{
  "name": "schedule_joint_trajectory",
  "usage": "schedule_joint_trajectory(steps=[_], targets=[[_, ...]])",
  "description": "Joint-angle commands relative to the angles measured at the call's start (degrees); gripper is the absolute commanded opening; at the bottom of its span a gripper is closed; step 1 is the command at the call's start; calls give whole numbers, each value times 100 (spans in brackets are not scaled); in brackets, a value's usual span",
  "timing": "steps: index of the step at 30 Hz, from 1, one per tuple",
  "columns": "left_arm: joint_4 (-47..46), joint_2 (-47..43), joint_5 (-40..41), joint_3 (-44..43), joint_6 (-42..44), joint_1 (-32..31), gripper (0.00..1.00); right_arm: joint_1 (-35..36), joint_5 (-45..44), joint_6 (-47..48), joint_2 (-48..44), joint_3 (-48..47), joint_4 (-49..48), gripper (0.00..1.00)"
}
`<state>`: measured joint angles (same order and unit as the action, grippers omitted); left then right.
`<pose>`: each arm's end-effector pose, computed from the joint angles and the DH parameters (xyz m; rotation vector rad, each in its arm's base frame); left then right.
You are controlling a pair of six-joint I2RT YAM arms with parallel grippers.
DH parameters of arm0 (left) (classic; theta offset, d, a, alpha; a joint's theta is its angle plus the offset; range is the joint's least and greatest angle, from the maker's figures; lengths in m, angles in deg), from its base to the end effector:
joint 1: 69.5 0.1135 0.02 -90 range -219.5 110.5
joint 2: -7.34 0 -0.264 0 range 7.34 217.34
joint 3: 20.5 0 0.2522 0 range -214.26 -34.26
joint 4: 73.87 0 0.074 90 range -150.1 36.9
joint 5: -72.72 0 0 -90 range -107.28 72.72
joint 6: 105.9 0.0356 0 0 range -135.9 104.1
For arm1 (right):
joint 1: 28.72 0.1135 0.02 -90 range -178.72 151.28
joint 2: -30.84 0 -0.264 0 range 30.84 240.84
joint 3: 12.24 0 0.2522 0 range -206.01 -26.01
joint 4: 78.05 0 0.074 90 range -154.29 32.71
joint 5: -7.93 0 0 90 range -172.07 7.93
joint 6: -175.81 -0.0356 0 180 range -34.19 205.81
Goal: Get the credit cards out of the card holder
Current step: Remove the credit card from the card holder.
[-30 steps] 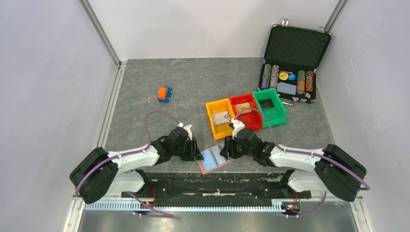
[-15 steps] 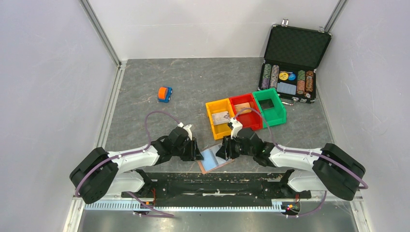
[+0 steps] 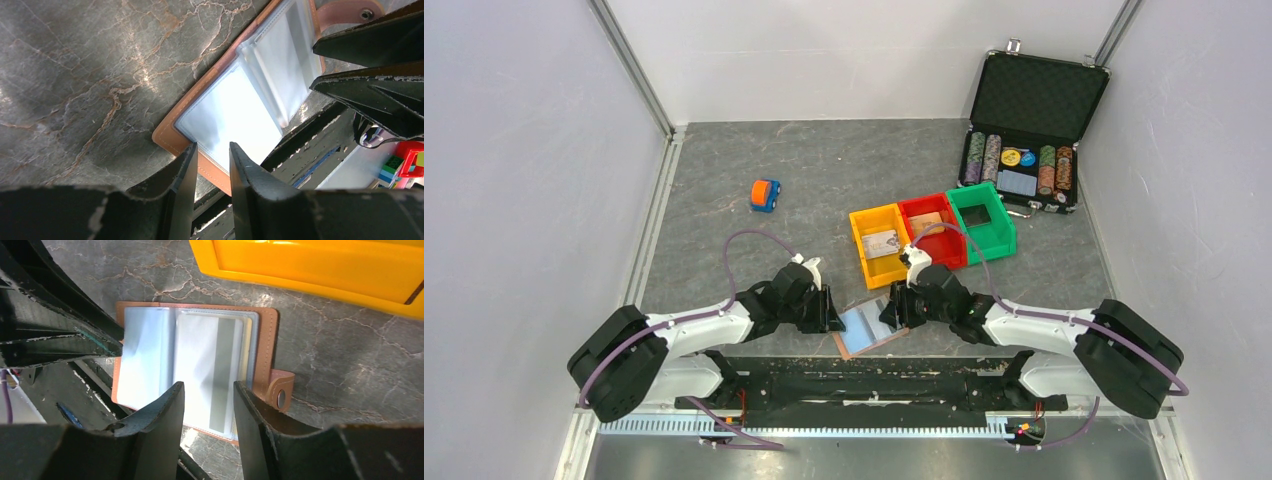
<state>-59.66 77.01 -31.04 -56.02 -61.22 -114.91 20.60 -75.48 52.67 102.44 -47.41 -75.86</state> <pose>0.1408 -0.1549 0.1383 0.1232 2.6391 -0.9379 0.1436 0.1733 0.1460 -0.4033 2.3653 0.8643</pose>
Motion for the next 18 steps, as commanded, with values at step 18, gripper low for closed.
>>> schedule_joint_trajectory(steps=[18], targets=[[55, 38, 233, 93, 190, -19, 38, -13, -60, 400, 387, -384, 554, 44]])
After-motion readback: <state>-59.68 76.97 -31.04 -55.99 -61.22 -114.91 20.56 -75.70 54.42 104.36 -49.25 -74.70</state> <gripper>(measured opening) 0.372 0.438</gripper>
